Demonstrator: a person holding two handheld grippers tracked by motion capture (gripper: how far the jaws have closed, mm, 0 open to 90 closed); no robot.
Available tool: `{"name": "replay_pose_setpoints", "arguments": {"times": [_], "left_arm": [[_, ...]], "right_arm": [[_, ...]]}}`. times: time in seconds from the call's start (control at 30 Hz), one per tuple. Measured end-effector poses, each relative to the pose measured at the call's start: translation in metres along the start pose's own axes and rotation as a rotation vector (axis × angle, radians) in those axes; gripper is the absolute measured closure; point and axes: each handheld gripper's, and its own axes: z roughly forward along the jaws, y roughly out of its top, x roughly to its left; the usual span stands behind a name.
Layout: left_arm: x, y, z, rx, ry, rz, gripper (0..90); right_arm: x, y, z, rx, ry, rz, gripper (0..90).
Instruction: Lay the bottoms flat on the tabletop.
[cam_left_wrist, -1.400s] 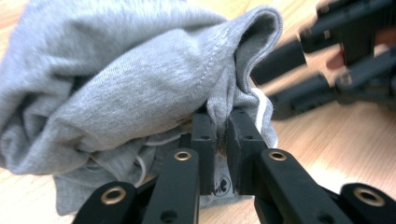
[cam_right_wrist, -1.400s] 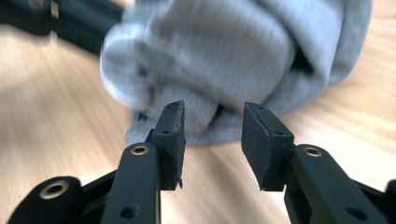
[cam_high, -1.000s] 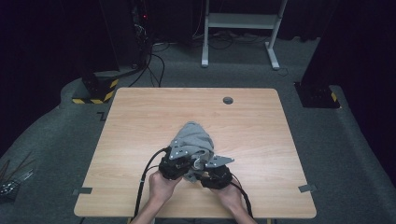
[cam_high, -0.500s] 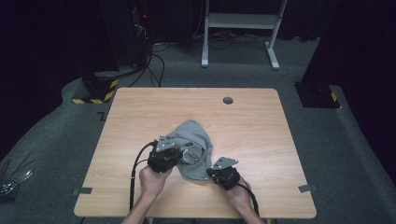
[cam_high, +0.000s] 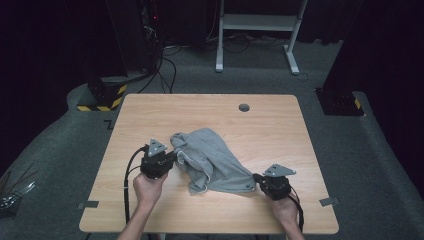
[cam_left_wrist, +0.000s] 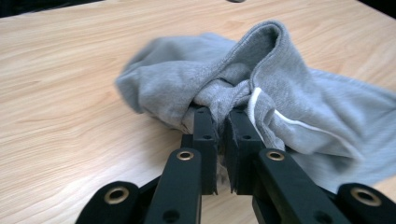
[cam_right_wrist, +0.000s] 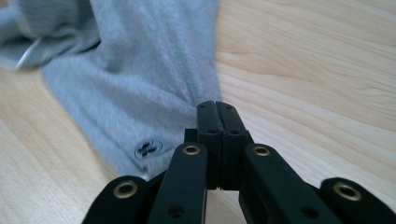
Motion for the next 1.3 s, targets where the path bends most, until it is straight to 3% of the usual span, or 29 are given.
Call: {"name": "replay_pose_setpoints", "arguments": {"times": [0.07,0.2,0.23,0.37,0.47,0.6,0.73,0.8,0.83,0.9,0.97,1.0,1.17,1.3], "left_arm": [[0.005,-0.001,0.004,0.032,0.005,-0.013,82.8],[0.000,-0.008,0.011,0.069,0.007,-0.010,67.2],[-0.005,-0.011,0.010,0.075,0.001,-0.003,62.1],[-0.022,-0.017,0.000,0.071,-0.035,0.044,53.4],[-0.039,-0.021,-0.004,0.079,-0.092,0.084,48.6],[-0.064,-0.027,0.007,0.129,-0.131,0.160,44.7],[-0.086,-0.031,0.030,0.175,-0.185,0.185,42.8],[-0.090,-0.030,0.035,0.183,-0.188,0.195,42.8],[-0.098,-0.029,0.043,0.194,-0.166,0.224,45.2],[-0.101,-0.029,0.049,0.210,-0.158,0.239,49.6],[-0.102,-0.027,0.058,0.232,-0.166,0.236,72.1],[-0.102,-0.027,0.058,0.232,-0.166,0.236,77.7],[-0.090,-0.021,0.046,0.194,-0.154,0.199,85.4],[-0.065,-0.012,0.021,0.145,-0.111,0.162,85.9]], "right_arm": [[-0.002,0.000,-0.001,-0.005,-0.002,0.008,89.3],[0.001,0.001,0.001,-0.019,0.008,0.012,83.1],[0.009,0.003,0.003,-0.030,0.037,0.007,76.9],[0.020,0.007,0.007,-0.041,0.079,-0.024,72.6],[0.030,0.010,0.016,-0.017,0.100,-0.053,69.1],[0.037,0.013,0.031,0.017,0.122,-0.052,67.0],[0.042,0.013,0.045,0.062,0.123,-0.060,65.8],[0.042,0.013,0.045,0.058,0.121,-0.063,66.1],[0.043,0.014,0.046,0.061,0.114,-0.078,72.4],[0.043,0.014,0.045,0.064,0.111,-0.088,75.7],[0.043,0.015,0.044,0.076,0.114,-0.125,86.5],[0.043,0.015,0.044,0.076,0.114,-0.125,86.5],[0.042,0.013,0.042,0.070,0.111,-0.124,88.5],[0.038,0.014,0.031,0.031,0.101,-0.120,88.6]]}}
